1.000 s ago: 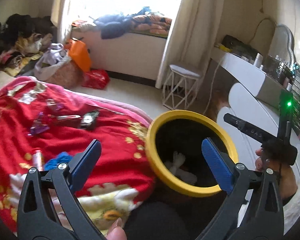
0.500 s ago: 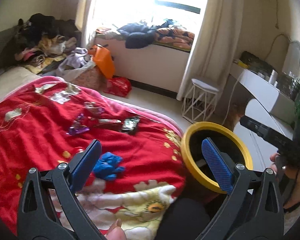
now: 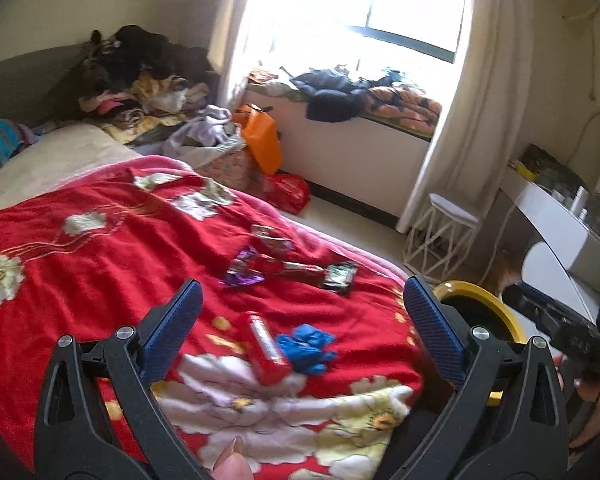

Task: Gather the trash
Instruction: 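Move both tools back over the wrappers on the bedspread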

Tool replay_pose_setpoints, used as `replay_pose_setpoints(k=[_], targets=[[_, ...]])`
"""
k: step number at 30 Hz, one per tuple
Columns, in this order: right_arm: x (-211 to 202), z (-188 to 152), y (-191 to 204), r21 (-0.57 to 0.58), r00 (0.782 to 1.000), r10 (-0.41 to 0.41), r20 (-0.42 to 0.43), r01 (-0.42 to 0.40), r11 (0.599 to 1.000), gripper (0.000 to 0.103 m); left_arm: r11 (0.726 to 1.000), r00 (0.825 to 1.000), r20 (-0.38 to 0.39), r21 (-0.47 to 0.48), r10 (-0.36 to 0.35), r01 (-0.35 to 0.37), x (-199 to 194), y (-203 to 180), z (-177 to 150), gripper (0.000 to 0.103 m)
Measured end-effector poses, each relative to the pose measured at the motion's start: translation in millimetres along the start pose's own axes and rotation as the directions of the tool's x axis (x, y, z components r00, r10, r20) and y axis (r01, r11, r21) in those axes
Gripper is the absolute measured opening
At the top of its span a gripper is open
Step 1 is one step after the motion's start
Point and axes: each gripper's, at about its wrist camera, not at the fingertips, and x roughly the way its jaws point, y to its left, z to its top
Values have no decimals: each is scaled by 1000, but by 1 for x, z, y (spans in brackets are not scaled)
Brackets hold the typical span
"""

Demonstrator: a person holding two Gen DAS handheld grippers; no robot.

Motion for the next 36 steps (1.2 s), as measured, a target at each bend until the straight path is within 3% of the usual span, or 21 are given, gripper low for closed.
replay_pose_setpoints(k=[10,21,28,36], targets=[[27,-2,55,-98,996,74,-43,-78,992,79,993,997,15,-88,82,-81,-5,55,1,92],[70,-4,80,-155,992,78,-101,-93,984,79,974,992,-30,-186,125,-128,-1,103,-13,92],[111,-6,78,-173,992,27,-121,-48,984,79,970,989,-77,-199,123,-137,21,116,-21,92],[163,-2,46,-116,987,-58,-153,40,992,79,981,985,-139,-154,98,-119,73,112,-19,92]])
